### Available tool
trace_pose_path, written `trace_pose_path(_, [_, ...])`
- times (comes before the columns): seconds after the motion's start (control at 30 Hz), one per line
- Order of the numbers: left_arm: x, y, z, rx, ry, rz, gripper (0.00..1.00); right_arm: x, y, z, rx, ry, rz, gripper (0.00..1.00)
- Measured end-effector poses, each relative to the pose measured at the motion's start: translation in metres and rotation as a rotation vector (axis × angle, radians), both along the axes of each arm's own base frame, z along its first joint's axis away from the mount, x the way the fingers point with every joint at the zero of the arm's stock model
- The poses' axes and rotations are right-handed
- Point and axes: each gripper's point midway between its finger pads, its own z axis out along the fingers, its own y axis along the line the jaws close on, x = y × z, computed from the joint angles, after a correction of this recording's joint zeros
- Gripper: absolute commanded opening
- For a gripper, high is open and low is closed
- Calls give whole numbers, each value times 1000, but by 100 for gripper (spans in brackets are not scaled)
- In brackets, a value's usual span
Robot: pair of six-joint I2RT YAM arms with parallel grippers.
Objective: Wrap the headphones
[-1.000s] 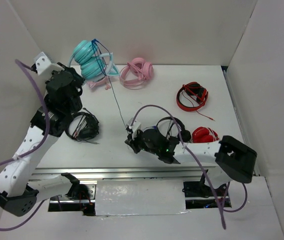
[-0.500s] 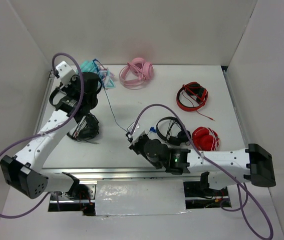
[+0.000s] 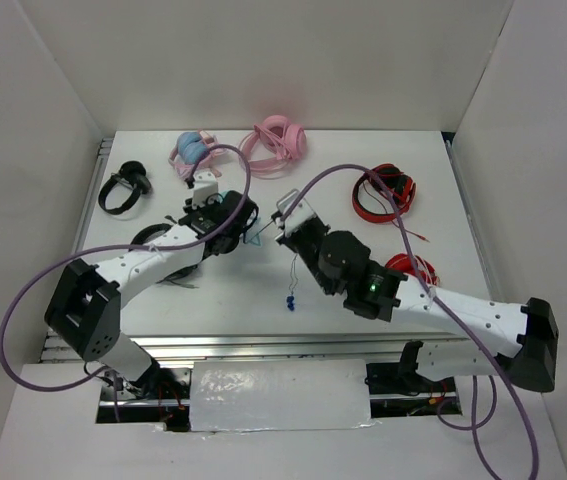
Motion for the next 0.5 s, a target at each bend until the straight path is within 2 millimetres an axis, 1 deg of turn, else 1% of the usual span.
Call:
trace_pose_path(0.1, [-8, -13, -15, 3, 28, -99, 0, 31, -15, 7, -12, -17, -52, 0])
trace_pose_path(0.17, [-17, -20, -28, -33, 45, -178, 0, 51, -25, 10, -17, -21, -76, 0])
trace_pose_path(0.23, [-28, -24, -33, -69, 46, -252, 0, 67, -30, 13, -24, -20, -76, 0])
trace_pose_path(0.3, [-37, -31, -29, -105, 26, -334, 0, 80, -35, 18, -21, -23, -69, 0])
trace_pose_path(0.37, [-42, -38, -18, -127, -12, -409, 0, 90, -39, 23, -17, -31, -54, 0])
trace_pose_path(0.5, [-53, -59, 2, -178, -96, -569, 0, 110, -45, 36, 9, -41, -20, 0])
